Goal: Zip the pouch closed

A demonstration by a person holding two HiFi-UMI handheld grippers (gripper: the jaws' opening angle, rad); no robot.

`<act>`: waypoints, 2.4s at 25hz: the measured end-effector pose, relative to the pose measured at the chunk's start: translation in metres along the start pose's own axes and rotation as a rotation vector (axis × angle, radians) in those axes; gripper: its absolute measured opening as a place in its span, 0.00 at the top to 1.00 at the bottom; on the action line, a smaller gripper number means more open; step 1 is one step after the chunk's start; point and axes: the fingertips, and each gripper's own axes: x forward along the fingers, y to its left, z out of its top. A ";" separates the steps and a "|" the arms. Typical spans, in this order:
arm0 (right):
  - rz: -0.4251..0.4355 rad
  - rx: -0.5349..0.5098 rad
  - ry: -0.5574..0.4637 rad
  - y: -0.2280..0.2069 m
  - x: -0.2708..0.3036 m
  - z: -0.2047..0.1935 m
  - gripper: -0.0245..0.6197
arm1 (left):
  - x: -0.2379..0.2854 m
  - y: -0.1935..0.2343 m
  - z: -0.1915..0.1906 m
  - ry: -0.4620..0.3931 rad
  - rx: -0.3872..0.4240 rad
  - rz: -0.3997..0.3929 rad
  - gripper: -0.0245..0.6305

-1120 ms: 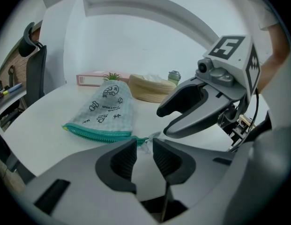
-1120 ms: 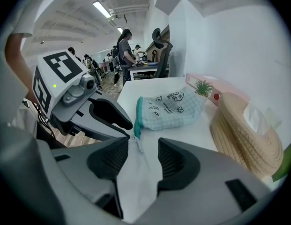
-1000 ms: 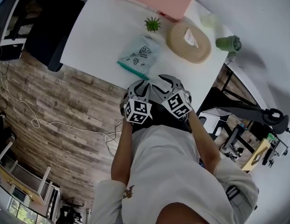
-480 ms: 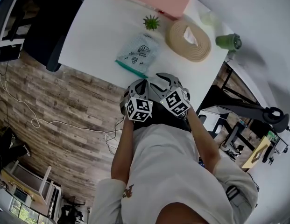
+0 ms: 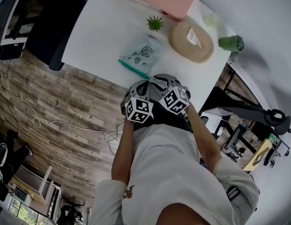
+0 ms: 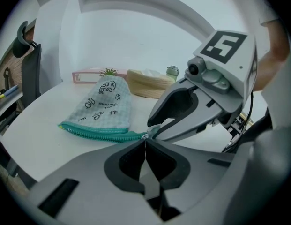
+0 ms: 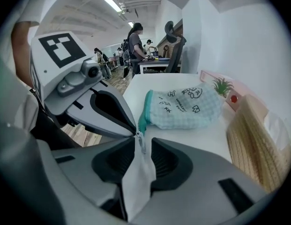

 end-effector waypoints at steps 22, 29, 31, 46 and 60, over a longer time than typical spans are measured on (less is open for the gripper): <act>0.035 0.033 -0.007 0.001 -0.004 -0.005 0.93 | -0.002 0.008 0.000 0.029 0.021 -0.044 0.96; 0.028 0.041 -0.011 -0.001 -0.006 -0.005 0.93 | -0.004 0.014 0.002 0.035 0.026 -0.031 0.96; 0.028 0.042 -0.011 -0.001 -0.007 -0.005 0.93 | -0.005 0.017 0.002 0.035 0.021 -0.023 0.96; 0.017 0.042 -0.015 -0.005 -0.009 -0.004 0.93 | -0.010 0.034 0.006 0.028 0.004 0.018 0.96; 0.008 0.049 -0.019 -0.008 -0.009 -0.002 0.93 | -0.015 0.052 0.006 0.028 -0.002 0.044 0.96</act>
